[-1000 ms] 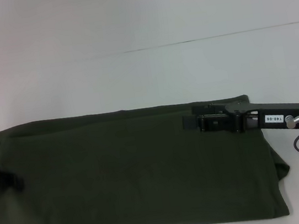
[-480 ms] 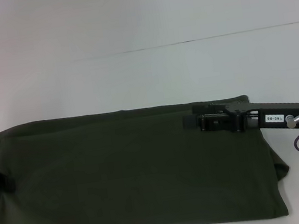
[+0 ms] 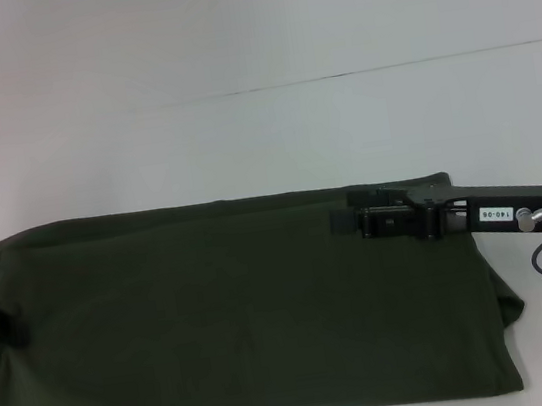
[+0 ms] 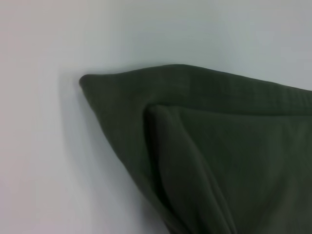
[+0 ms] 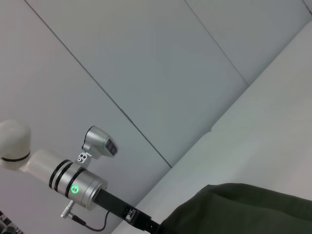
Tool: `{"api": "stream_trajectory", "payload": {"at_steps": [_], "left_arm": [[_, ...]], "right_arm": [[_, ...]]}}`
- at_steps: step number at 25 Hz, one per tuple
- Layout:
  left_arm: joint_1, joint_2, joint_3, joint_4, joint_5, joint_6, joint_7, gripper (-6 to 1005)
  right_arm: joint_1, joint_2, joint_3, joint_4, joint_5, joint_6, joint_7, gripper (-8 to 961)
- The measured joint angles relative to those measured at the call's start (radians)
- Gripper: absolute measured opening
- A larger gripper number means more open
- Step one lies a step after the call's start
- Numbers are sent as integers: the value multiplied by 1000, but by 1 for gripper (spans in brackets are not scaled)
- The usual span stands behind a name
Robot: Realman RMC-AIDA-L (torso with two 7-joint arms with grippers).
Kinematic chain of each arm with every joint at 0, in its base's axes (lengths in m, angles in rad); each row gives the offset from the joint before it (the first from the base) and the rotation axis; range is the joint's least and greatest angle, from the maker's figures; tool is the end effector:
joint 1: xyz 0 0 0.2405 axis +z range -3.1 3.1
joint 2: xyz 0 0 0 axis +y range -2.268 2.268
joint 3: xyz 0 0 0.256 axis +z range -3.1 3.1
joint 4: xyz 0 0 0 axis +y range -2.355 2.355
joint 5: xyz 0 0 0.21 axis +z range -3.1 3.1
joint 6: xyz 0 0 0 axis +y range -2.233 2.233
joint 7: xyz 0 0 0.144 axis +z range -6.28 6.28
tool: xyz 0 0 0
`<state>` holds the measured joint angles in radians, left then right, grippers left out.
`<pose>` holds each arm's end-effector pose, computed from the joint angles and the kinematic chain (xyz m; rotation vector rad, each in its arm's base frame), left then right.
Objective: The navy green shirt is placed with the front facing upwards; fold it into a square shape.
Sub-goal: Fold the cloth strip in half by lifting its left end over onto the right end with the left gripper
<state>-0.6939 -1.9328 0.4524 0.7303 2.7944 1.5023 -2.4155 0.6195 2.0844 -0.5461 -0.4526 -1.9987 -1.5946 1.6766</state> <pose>-0.3311 0.3588 0.0786 -2.0918 -1.8026 0.0600 0.2411 0.3328 -0.0214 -2.6310 1.2047 1.0229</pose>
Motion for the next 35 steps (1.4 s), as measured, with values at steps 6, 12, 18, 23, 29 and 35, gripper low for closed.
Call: {"api": "stream_trajectory", "payload": {"at_steps": [6,12,18,23,29,35], "left_arm": [[-3,0,-3,13,-27,36,-1,64],[-9,-7,-2,63,-77,108,-14,63],[-12,-7,-2,88,-135,161,-22,60],[-11,-9,-2,94,-176,186,-27,57],[-4,-20,0,95,-314,245,-19,57],[-5,-47,7,92,-412,265,-6,58]], "right_arm": [[0,0,-5,0,0,14,-5,945],[0,2,-45,0,0,49,-12,945],[2,2,-69,-1,0,58,-116,942],[5,8,-87,41,7,85,-334,938],[42,13,-127,123,9,194,-454,933],[59,16,-144,179,9,232,-578,928]]}}
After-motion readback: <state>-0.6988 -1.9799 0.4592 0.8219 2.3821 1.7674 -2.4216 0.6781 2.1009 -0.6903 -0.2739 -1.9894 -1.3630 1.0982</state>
